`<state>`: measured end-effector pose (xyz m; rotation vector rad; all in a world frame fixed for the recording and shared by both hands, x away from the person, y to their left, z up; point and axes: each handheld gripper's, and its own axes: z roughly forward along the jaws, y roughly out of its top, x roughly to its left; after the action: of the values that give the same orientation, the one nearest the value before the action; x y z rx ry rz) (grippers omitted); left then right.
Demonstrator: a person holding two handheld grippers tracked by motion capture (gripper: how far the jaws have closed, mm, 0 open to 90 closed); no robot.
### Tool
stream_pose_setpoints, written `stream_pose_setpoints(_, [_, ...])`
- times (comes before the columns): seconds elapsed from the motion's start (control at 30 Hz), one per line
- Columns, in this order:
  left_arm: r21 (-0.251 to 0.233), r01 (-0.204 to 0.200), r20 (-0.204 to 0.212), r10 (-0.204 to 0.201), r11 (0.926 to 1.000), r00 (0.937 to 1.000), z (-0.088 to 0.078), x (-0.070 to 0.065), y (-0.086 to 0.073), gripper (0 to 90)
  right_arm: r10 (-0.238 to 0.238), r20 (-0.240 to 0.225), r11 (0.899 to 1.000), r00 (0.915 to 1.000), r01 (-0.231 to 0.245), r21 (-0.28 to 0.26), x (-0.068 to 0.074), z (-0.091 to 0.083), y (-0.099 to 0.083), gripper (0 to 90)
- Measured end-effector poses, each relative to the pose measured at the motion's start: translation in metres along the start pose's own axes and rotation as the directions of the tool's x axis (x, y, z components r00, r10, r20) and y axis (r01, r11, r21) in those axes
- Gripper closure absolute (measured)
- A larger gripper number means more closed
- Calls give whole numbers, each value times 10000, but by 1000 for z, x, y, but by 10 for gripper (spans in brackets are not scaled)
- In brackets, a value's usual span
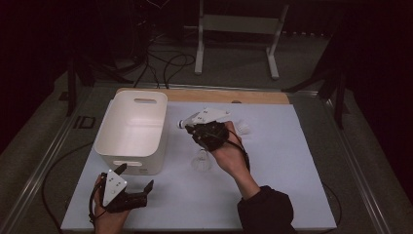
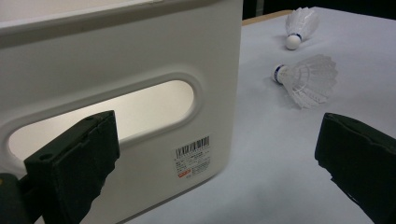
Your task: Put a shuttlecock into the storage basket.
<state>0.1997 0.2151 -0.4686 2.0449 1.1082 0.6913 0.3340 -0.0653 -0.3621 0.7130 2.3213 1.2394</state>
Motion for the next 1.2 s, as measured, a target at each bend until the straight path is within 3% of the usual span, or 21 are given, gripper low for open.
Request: stream_pose_setpoints(1.2, [-34,-14,7,14,10000,10000,0,0,0,5,-140,-104,9997,9998,138,-206,4,10,26,883])
